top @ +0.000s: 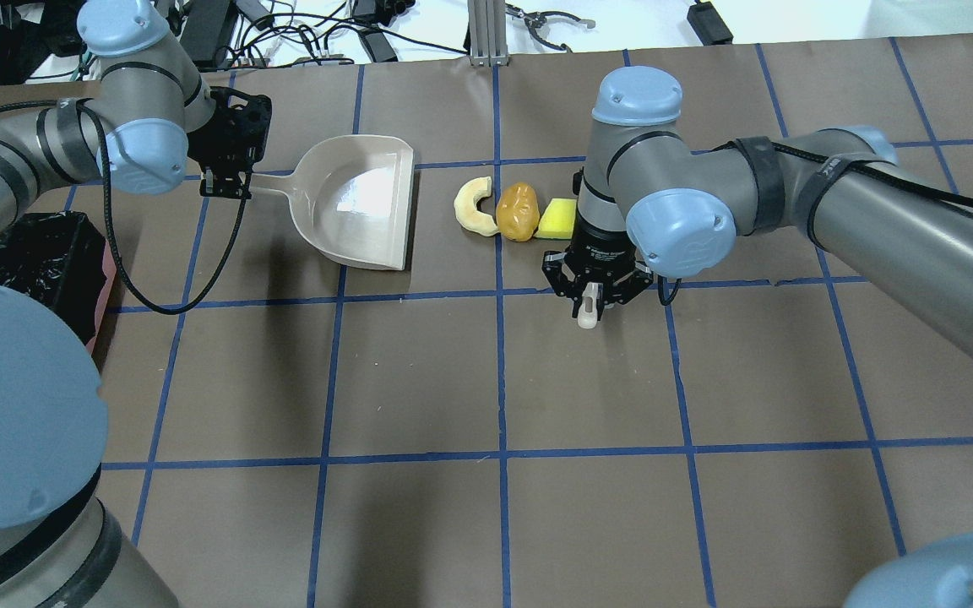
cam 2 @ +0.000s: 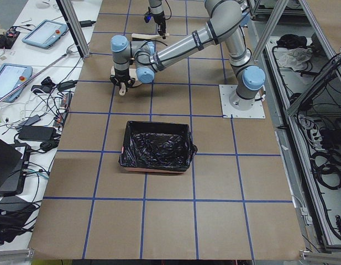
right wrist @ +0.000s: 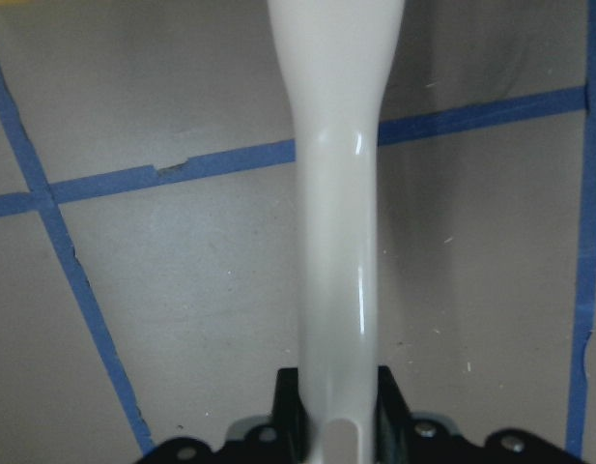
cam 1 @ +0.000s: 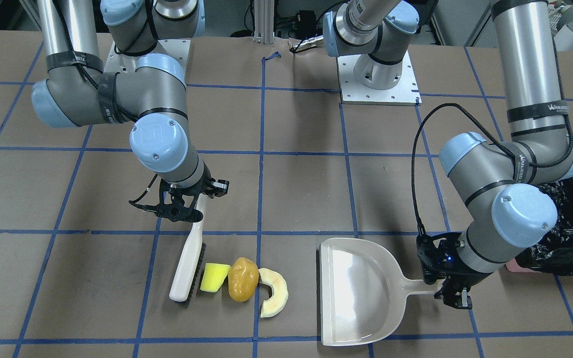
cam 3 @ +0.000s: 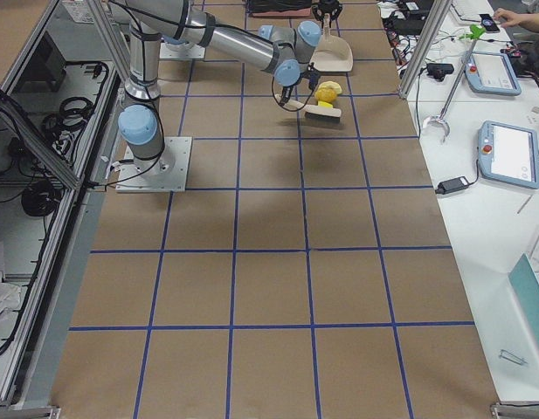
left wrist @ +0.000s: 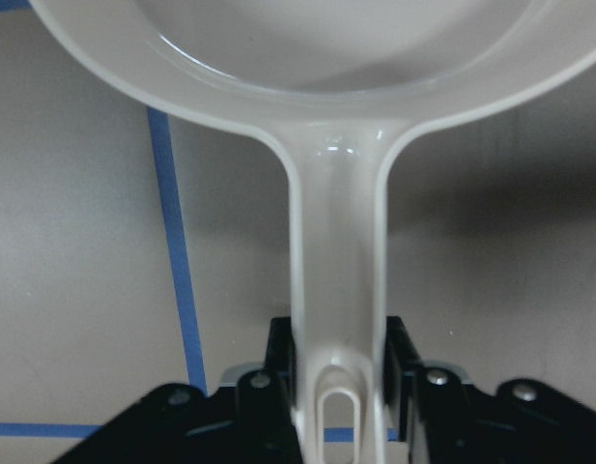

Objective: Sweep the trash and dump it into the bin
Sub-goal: 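Carry the brush with the right gripper toward the trash pile, then sweep the peel, potato and yellow sponge into the dustpan with the brush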

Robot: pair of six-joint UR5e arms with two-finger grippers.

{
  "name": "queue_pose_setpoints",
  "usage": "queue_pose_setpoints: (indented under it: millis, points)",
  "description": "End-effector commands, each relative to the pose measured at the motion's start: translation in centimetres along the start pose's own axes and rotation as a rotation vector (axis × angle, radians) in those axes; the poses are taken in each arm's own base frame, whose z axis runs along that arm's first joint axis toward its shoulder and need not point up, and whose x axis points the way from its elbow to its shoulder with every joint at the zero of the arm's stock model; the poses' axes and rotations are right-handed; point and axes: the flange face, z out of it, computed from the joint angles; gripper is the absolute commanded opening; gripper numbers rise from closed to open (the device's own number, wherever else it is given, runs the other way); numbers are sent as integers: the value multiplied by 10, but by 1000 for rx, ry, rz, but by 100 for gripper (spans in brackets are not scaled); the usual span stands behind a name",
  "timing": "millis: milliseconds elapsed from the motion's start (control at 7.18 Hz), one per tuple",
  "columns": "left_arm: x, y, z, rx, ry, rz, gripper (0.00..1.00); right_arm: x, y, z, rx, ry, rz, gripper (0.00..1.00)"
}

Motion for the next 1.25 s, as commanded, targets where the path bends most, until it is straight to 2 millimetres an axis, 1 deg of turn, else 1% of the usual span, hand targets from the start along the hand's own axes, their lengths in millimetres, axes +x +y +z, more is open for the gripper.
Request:
queue_pose_setpoints:
  millis: [0,139,557,696,835,975,1114]
  points:
    - [0,-9,-1,-4,0,-8,0,-11,-5,-5,1,-15,16,0]
    - [0,-8,4,-5,7,-7,0,-14,-4,-4,-1,-14,24,0]
    - [-1,-14,12,-5,10,-1,0,-15,-3,-3,-1,-12,23,0]
    - [-1,-10,9,-37,13,-1,0,-15,-3,-3,-1,-12,23,0]
    - [-2,-14,10,-73,20,9,0,-16,-3,-3,-1,-14,21,0]
    - [-2,-25,11,-75,21,26,0,-16,-4,-3,0,-14,21,0]
    - [-2,-28,11,-74,22,25,0,-17,-4,-4,5,-18,21,0]
